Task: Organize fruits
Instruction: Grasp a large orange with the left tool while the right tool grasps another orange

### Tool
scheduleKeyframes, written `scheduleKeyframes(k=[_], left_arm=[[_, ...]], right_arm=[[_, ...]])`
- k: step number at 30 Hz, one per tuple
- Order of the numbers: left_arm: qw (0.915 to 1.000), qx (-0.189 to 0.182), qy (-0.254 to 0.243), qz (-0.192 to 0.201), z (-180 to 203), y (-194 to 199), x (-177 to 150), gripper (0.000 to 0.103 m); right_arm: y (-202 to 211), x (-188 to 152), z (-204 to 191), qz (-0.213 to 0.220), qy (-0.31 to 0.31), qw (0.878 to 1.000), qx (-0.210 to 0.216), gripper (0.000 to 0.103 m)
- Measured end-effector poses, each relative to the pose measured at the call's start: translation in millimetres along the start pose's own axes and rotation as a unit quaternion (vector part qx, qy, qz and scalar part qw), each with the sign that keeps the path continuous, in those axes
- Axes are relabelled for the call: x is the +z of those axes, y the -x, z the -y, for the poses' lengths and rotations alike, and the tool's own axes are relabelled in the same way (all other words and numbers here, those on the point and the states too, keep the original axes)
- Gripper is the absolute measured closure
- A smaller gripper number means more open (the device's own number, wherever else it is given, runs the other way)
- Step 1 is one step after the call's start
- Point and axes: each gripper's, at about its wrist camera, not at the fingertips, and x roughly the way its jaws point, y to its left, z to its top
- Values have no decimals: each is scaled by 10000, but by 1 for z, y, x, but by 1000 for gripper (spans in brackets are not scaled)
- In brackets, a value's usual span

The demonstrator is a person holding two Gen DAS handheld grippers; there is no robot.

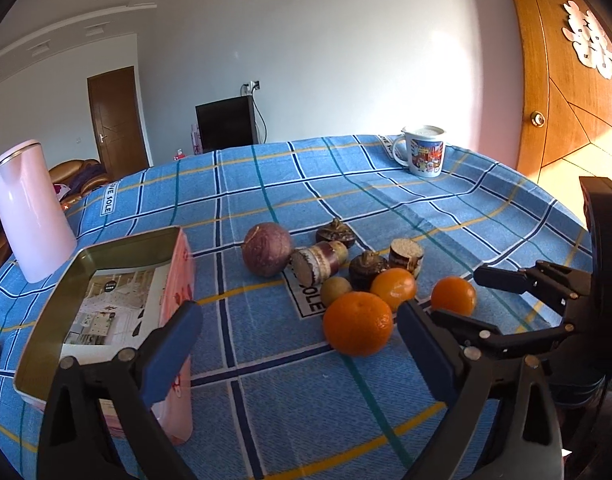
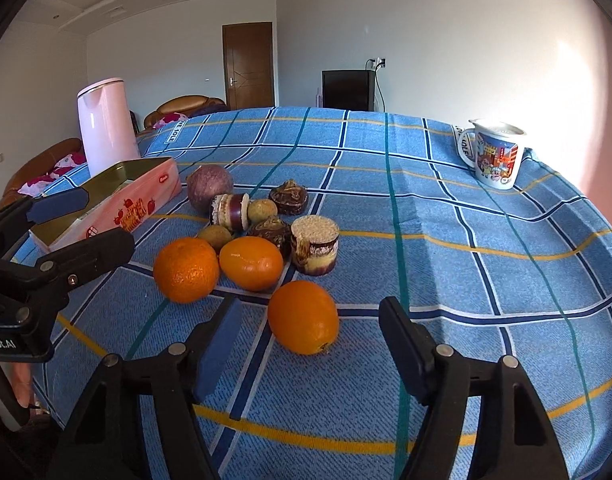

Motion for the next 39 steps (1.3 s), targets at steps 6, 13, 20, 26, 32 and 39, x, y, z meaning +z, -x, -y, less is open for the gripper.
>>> scheduleKeyframes(k=[6,13,20,26,32,39], left_arm=[[9989,-281,-131,-341,12,-18,-1,16],[9955,-520,-234,-763,23,-39,0,28],[9936,-737,-193,-833,20,-40,-2,53],[9958,-673,-158,-594,12,-30,-3,53],[9976,-595,-63,-341,2,-18,-1,54],[9985,-549,36,-46,-11,-4,2,54]], right_arm=[[-8,-5,4,-144,-67,9995,288,64],[-2,-8,10,-5,-134,9994,313,64],[9,-2,9,246,-98,9991,339,64],[15,4,0,405,-12,9984,388,64],[16,13,-12,532,114,9974,472,64],[18,23,-21,680,183,9963,497,64]])
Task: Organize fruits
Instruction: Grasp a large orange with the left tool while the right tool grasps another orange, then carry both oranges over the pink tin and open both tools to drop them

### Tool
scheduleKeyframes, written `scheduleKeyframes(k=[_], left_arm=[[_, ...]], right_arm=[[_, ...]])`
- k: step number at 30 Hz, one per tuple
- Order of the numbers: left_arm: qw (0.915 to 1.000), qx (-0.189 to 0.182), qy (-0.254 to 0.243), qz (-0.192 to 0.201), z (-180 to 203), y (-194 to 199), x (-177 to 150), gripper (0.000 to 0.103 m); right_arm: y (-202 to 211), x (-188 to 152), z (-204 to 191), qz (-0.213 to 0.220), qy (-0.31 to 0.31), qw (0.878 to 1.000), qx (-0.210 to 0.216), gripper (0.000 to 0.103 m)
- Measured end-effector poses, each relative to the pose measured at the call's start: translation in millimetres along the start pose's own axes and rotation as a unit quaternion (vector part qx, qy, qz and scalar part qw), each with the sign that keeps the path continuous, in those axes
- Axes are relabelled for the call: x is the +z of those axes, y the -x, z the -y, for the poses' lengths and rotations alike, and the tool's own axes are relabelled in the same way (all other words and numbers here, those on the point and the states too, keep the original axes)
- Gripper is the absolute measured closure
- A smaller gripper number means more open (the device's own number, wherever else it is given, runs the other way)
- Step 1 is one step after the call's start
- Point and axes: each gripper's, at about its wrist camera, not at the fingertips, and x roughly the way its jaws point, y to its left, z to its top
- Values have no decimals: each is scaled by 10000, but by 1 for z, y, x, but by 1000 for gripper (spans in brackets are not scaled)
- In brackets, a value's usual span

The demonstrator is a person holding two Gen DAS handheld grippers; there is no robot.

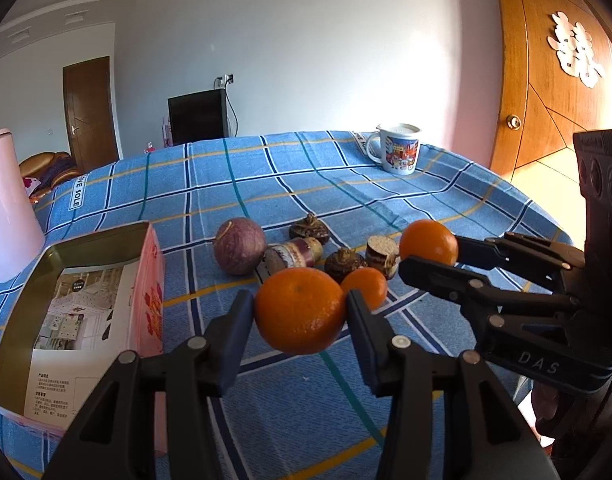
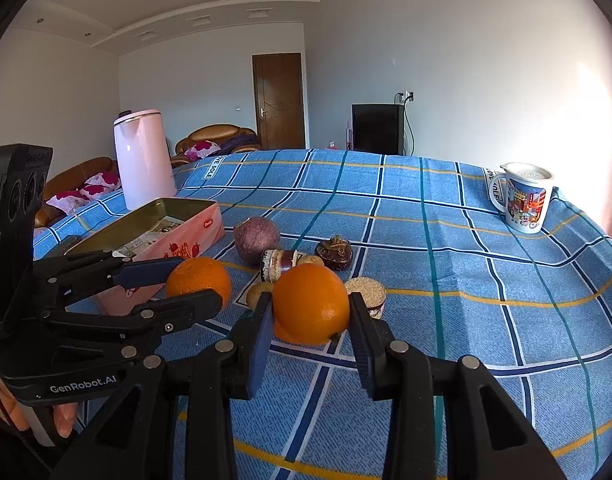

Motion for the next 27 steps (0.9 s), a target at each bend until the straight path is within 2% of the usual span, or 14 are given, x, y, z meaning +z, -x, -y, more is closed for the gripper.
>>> scheduleKeyframes(k=[16,27], left_arm=[[9966,676,118,453,-36,28,10,54],[9929,1034,381,438,-70,33,5,54]], right_arm=[[-6,34,-34,196,409,9985,312,64],[-25,54,-65,152,702,9956,596,64]])
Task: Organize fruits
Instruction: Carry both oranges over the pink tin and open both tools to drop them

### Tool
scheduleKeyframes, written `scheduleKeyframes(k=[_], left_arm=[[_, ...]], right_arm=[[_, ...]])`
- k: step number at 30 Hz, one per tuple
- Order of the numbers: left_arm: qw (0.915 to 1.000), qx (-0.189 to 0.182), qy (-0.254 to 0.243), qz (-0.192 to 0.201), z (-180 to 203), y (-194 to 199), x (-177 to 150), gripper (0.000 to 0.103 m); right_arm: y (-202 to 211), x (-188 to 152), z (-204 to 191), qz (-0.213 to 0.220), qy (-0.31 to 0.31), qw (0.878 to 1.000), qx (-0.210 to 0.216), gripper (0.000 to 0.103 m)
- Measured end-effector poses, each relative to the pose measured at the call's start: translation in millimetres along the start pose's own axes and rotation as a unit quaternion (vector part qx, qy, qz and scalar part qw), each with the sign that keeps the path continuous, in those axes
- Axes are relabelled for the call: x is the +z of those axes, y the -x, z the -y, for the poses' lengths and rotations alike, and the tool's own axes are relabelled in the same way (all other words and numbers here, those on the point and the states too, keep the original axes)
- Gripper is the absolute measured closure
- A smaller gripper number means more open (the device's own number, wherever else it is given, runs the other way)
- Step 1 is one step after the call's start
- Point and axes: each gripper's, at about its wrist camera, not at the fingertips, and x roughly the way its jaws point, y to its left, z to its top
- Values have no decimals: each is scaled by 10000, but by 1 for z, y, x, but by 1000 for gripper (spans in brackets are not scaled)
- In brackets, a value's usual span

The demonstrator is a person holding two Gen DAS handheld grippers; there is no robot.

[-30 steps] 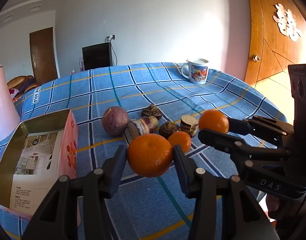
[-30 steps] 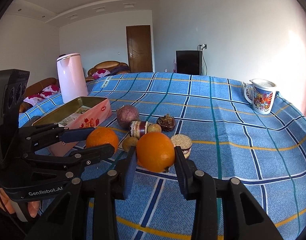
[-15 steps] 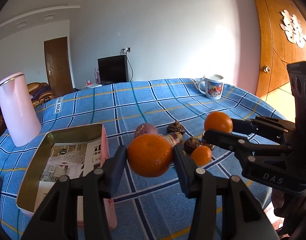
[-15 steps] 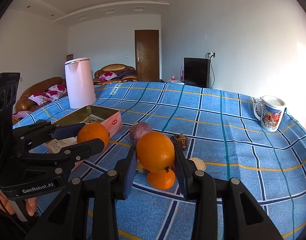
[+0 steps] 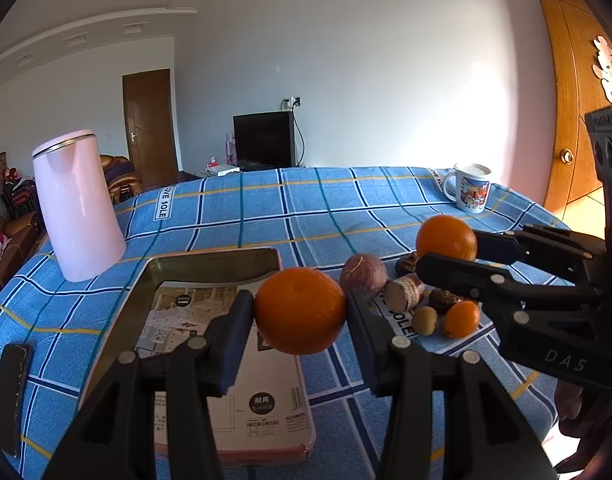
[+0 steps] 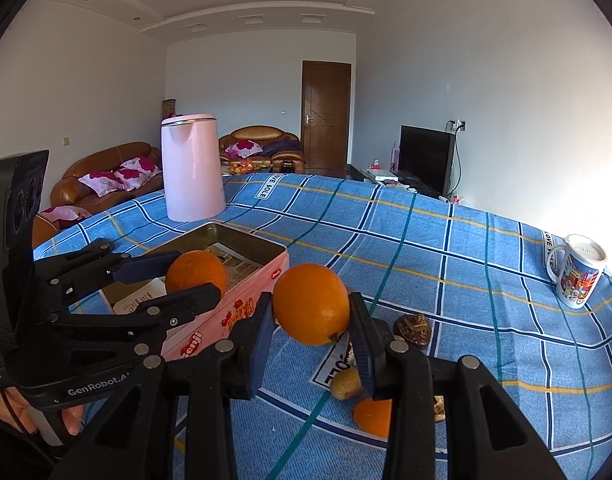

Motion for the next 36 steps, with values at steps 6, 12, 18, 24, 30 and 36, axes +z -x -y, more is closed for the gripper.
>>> scheduleKeyframes(k=[6,12,18,24,30,36], left_arm=[[9997,196,104,-55,-18,-3,-3,54],[9991,364,194,-131,-34,-7,-4,54],[9981,520,253,-228,-51,-13,-5,54],[9964,675,350,-362,-68,-19,-8,54],[9939,885,419,-506,-84,-23,-14,54],[9919,1022,431,-624,-90,-27,-18,53]], right_arm=[[-16,9,-13,-79,138,9998,128,64],[-33,18,-27,-144,300,9991,254,64],[-51,27,-42,-241,435,9979,421,64],[-77,29,-63,-416,606,9956,575,64],[-97,21,-77,-674,673,9930,705,65],[-114,13,-87,-962,811,9894,722,64]])
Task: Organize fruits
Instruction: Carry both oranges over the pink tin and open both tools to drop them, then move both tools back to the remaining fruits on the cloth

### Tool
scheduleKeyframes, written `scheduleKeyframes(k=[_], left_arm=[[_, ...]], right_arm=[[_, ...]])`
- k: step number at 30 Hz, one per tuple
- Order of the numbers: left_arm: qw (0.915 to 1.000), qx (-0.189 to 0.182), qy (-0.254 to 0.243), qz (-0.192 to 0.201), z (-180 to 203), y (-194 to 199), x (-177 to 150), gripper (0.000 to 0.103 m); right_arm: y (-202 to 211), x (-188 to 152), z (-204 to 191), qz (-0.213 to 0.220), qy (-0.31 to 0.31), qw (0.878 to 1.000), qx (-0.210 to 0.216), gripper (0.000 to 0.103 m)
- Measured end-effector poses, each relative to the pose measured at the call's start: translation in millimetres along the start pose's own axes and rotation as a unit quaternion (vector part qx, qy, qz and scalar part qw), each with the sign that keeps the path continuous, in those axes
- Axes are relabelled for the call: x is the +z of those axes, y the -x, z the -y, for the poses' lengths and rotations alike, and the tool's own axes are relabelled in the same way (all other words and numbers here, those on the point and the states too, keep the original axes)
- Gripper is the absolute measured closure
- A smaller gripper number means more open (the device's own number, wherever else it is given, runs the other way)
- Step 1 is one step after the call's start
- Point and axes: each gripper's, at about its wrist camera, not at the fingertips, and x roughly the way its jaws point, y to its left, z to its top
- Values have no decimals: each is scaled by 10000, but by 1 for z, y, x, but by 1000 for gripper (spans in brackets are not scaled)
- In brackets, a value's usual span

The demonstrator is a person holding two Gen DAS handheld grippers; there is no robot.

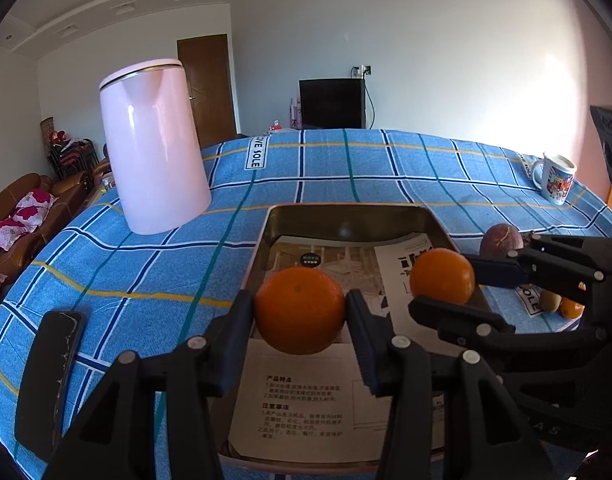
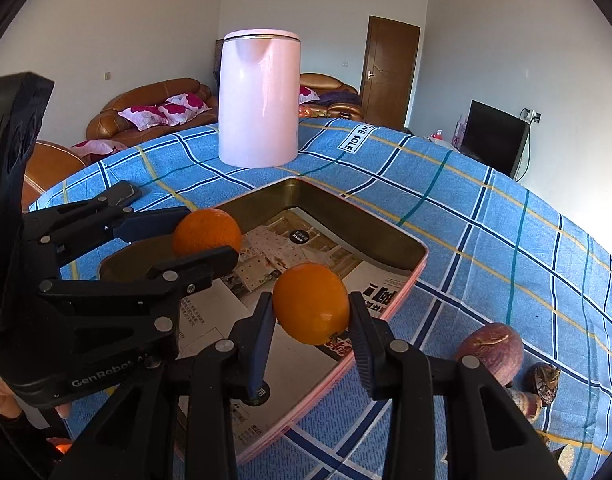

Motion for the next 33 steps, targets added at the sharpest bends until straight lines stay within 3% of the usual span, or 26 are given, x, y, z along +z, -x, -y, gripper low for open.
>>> scheduleKeyframes(k=[5,7,9,12,18,22,25,27,33], left_arm=[[10000,38,47,-5,-2,3,-1,52],[9999,97,-4,103,1,10,0,43],[9996,130,16,252,2,19,3,26],[9989,85,-46,458,9,33,6,23],[9969,-334,-255,658,47,46,8,19],[9949,-651,-517,568,82,41,6,18],[9927,-804,-757,491,105,38,4,18],[9913,-886,-870,432,117,36,4,18],[9890,-1126,-933,207,135,26,4,18]], right_arm=[[1,0,-1,-14,2,10000,-17,61],[9,-2,1,104,-48,9999,-30,53],[20,-4,7,236,-162,9996,-59,44],[48,-14,20,518,-315,9981,-128,35],[102,-57,72,657,-894,9906,-798,35],[117,-89,101,402,-1193,9840,-1261,35],[114,-105,112,170,-1327,9827,-1283,37],[109,-109,112,36,-1308,9845,-1169,50],[89,-107,111,-331,-1271,9875,-872,60]])
